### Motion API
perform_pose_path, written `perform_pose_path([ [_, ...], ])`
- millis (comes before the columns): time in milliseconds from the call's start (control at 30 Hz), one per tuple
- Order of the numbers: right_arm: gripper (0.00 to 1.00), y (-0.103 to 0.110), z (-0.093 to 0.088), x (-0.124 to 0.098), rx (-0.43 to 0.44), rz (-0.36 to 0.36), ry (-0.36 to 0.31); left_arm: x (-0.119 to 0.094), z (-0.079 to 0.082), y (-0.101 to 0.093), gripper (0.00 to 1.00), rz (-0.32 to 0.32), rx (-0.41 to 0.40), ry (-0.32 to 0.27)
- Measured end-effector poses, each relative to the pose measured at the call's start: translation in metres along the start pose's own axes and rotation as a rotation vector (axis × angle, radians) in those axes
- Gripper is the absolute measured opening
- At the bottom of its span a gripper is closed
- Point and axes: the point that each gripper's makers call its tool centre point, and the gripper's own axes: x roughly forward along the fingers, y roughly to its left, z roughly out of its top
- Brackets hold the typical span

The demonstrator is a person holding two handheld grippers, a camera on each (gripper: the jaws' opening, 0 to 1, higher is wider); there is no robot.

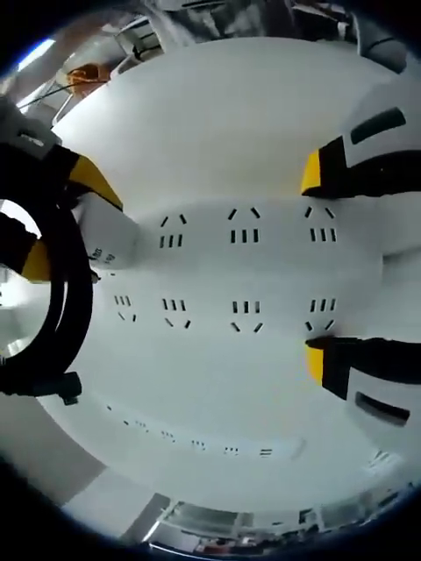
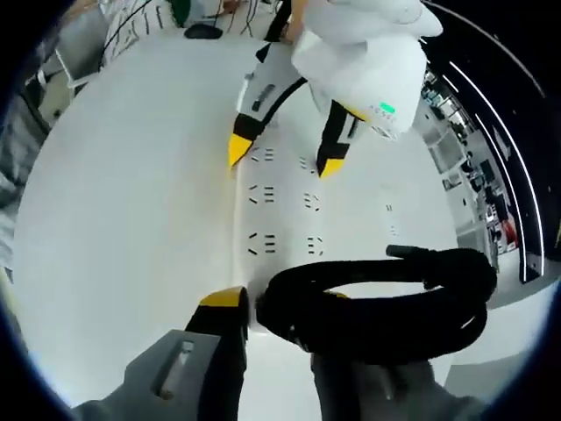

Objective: Straighten the power strip on the desk, plug the charger into it

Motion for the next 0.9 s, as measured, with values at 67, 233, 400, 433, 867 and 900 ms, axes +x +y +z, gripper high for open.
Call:
perform_pose_path([
  [67,0.26,0.0,0.0,-0.001,0.017,-0.006,-0.026,0.0,0.0,0.0,0.64,0.0,0.0,0.001],
  [233,0.43,0.001,0.009,-0.008,0.059,-0.008,-0.123,0.0,0.0,-0.001,0.64,-0.004,-0.002,-0.01],
  [400,0.53,0.001,0.004,-0.002,0.076,-0.006,-0.135,0.0,0.0,-0.001,0.65,-0.01,-0.005,-0.026],
  [433,0.54,0.001,0.003,-0.001,0.078,-0.006,-0.136,0.001,0.0,-0.001,0.65,-0.012,-0.005,-0.031],
  [867,0.71,0.002,0.017,0.0,0.134,-0.008,-0.261,0.002,0.001,0.001,0.67,-0.036,-0.001,-0.072],
  [900,0.71,0.001,0.018,0.0,0.142,-0.007,-0.268,0.002,0.001,0.001,0.67,-0.039,0.001,-0.076],
])
